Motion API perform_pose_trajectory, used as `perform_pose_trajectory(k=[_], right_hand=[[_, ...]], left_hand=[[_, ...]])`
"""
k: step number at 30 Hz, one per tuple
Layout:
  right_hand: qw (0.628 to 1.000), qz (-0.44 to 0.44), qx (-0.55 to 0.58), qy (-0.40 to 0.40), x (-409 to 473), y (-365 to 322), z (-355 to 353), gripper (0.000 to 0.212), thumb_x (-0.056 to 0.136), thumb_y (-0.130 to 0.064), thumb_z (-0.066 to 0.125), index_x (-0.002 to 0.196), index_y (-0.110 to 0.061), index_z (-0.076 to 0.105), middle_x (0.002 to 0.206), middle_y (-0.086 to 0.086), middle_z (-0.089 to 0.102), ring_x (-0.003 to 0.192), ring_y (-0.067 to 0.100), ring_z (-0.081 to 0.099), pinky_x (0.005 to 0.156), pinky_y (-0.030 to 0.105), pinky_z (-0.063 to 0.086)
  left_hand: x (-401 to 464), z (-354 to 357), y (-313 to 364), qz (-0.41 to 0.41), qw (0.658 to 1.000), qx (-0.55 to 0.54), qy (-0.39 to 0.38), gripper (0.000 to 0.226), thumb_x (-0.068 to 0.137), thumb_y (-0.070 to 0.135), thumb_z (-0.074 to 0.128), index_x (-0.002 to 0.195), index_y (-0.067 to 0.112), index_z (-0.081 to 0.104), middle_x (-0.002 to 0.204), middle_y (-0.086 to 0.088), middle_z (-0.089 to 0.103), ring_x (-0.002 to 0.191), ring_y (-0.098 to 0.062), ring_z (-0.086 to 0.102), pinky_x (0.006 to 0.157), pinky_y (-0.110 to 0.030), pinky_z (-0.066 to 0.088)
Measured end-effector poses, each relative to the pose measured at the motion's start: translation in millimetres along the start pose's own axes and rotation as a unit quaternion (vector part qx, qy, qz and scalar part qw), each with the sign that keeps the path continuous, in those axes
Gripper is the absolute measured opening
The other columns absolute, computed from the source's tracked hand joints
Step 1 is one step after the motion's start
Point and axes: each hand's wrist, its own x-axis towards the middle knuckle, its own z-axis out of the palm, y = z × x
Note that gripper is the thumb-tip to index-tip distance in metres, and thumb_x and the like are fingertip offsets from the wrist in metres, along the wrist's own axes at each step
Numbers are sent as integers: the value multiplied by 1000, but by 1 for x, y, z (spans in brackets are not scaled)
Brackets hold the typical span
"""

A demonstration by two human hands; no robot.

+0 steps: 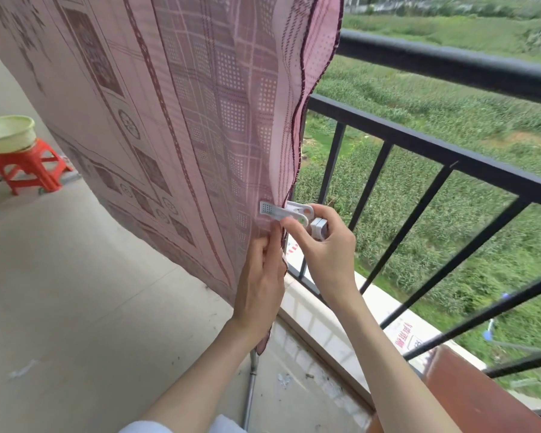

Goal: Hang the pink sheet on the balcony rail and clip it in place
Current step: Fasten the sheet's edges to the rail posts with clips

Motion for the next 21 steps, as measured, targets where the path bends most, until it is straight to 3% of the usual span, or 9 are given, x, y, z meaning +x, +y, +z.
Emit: perform_pose_trajectory(k=[2, 4, 6, 9, 12, 16, 18, 21], right_hand=[[999, -3, 0, -38, -4, 7, -5, 50, 71, -52, 66, 115, -37, 49, 62, 2, 57, 52, 4, 41, 52, 21, 37], [999, 17, 29, -44, -13, 24, -10, 54, 73, -55, 56, 123, -39, 43, 62, 1, 57, 51, 4, 46, 53, 16, 39], [997, 61, 15, -33, -24, 53, -15, 48, 77, -57, 53, 121, -40, 46, 68, 3, 60, 53, 9, 49, 56, 24, 42], [987, 130, -58, -71, -39, 111, -18, 25, 86, -35, 62, 108, -42, 53, 88, -5, 60, 65, 6, 50, 69, 31, 41], [963, 192, -122, -142, -50, 161, -7, 42, 86, -21, 66, 126, -25, 52, 110, -8, 55, 92, 4, 51, 83, 23, 38], [942, 227, -155, -191, -59, 203, 20, 65, 82, -30, 68, 140, -23, 39, 137, -5, 46, 123, 13, 45, 94, 22, 35], [941, 226, -158, -197, -57, 215, 34, 66, 80, -33, 67, 140, -25, 39, 138, -4, 46, 126, 14, 42, 88, 19, 30], [945, 214, -179, -169, -55, 234, 56, 64, 73, -57, 52, 132, -32, 45, 130, -8, 54, 120, 15, 48, 84, 26, 36]], left_hand=[[-7, 2, -3, -28, 999, -19, -24, 39, 99, 22, 33, 134, 8, 40, 110, -3, 43, 95, -13, 53, 88, -23, 41], [-17, 3, -7, -98, 993, -45, -57, 38, 97, 26, 35, 134, 17, 41, 120, -7, 48, 110, -16, 50, 96, -20, 34], [-32, 5, -16, -129, 988, -46, -70, 39, 92, 28, 40, 130, 22, 39, 119, -9, 48, 114, -16, 45, 98, -17, 28], [-51, 10, -36, -192, 973, -32, -127, 43, 89, 21, 53, 131, 14, 42, 122, -12, 46, 120, -22, 42, 99, -16, 25], [-61, 18, -54, -231, 952, -14, -203, 47, 88, 11, 58, 132, 6, 43, 128, -14, 45, 126, -27, 39, 105, -27, 26], [-76, 30, -77, -265, 925, 7, -272, 41, 86, 12, 60, 124, 5, 48, 122, -13, 48, 122, -27, 41, 102, -34, 34], [-80, 36, -86, -284, 921, 24, -267, 31, 83, 12, 63, 111, 4, 53, 110, -10, 52, 112, -27, 45, 95, -35, 37], [-77, 45, -93, -342, 911, 41, -227, 27, 78, 16, 70, 93, 2, 53, 97, -6, 52, 104, -27, 46, 90, -37, 38]])
